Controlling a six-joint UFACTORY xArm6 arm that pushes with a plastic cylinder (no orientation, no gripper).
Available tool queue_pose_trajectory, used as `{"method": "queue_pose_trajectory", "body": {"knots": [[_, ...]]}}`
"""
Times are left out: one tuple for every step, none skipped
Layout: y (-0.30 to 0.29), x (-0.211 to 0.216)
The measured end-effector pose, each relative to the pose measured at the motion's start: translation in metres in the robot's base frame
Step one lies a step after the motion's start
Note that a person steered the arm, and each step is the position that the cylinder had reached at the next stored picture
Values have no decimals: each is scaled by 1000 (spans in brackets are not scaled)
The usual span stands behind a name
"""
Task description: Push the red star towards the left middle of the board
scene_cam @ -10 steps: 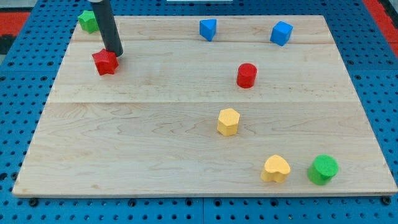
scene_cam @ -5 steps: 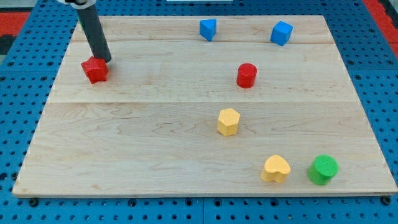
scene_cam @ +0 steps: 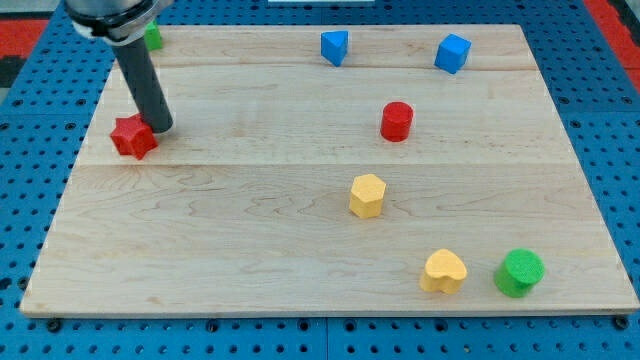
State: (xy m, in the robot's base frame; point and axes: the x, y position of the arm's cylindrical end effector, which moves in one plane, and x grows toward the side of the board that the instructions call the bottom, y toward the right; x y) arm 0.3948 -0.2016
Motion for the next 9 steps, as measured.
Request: {"method": "queue_pose_trajectory", "body": {"knots": [[59,17],[107,27],[107,27],[107,27],[107,27],[107,27],[107,27],[83,41],[17,74]]}}
